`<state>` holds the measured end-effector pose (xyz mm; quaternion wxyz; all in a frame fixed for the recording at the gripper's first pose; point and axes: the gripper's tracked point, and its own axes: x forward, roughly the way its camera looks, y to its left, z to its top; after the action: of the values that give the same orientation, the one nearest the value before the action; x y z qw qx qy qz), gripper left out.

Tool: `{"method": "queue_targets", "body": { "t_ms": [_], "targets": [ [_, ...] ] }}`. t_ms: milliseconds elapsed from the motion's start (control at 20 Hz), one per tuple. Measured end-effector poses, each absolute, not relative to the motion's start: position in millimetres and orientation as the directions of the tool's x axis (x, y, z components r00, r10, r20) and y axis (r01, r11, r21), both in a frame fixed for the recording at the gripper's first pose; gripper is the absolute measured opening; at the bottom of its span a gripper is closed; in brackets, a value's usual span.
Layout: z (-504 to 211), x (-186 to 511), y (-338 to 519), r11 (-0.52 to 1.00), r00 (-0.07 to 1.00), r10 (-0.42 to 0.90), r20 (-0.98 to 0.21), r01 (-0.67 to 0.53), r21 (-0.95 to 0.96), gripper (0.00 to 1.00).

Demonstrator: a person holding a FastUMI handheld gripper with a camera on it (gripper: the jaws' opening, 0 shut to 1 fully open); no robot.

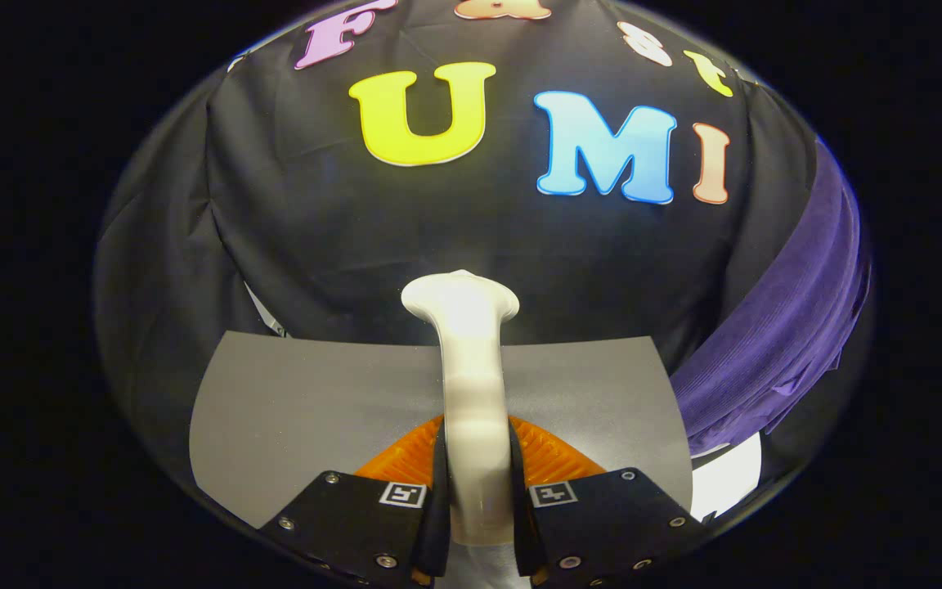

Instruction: Iron the clothes twice with a garment steamer, once on the left side and once on the right side.

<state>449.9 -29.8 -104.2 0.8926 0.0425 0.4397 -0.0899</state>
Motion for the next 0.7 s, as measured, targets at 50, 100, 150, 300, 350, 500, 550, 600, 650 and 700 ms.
{"method": "queue_targets", "body": {
  "t_ms": [50, 100, 150, 300, 350, 500, 550, 600, 650, 700],
  "targets": [
    [-95.0, 446.1, -32.5, 0.98, 0.619, -0.137, -0.773, 0.201, -0.013, 0.31],
    [-88.2, 440.4, -34.1, 0.977, 0.63, -0.15, -0.762, 0.21, -0.018, 0.31],
    [-81.2, 432.7, -35.4, 0.977, 0.645, -0.158, -0.748, 0.21, -0.025, 0.31],
    [-59.6, 407.3, -38.0, 0.976, 0.69, -0.172, -0.703, 0.216, -0.027, 0.31],
    [-52.0, 399.2, -40.2, 0.976, 0.707, -0.178, -0.685, 0.216, -0.031, 0.31],
    [-29.6, 368.2, -45.0, 0.977, 0.76, -0.201, -0.618, 0.204, -0.066, 0.31],
    [-25.3, 359.1, -46.7, 0.977, 0.774, -0.201, -0.6, 0.2, -0.07, 0.31],
    [-21.7, 348.4, -46.9, 0.978, 0.786, -0.2, -0.585, 0.194, -0.074, 0.31],
    [-17.5, 336.5, -48.0, 0.979, 0.799, -0.2, -0.567, 0.191, -0.076, 0.31],
    [-13.9, 325.2, -49.0, 0.979, 0.812, -0.198, -0.548, 0.187, -0.076, 0.31]
  ]
}}
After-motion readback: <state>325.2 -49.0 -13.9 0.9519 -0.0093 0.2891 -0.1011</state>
